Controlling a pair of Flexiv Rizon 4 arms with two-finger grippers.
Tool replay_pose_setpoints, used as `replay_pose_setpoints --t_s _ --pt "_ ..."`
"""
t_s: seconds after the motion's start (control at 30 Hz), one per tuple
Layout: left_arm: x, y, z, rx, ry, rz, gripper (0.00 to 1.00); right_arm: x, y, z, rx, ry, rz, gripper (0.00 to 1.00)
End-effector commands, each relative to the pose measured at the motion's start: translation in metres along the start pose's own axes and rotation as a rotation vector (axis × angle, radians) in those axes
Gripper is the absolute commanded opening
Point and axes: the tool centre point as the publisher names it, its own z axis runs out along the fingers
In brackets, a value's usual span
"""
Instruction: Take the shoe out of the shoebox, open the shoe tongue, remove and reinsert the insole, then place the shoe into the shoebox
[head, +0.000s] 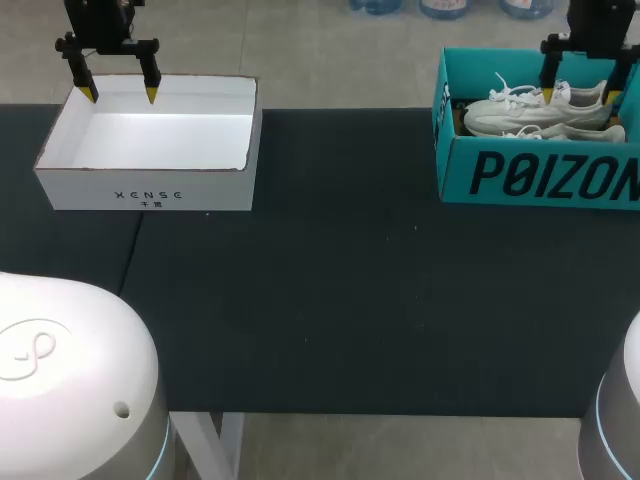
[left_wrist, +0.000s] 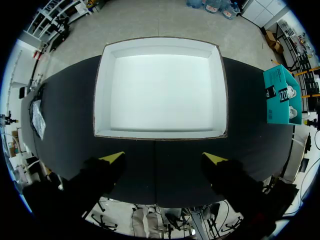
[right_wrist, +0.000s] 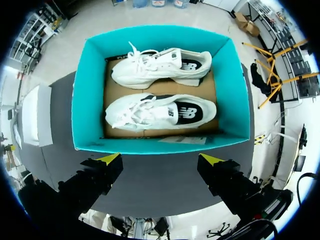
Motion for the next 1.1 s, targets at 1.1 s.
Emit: replay_pose_setpoints --t_s 1.1 --pt "0.0 0.0 0.0 0.0 0.0 0.0 1.0 -0.084 0.064 0.088 -0.053 -0.088 0.027 1.0"
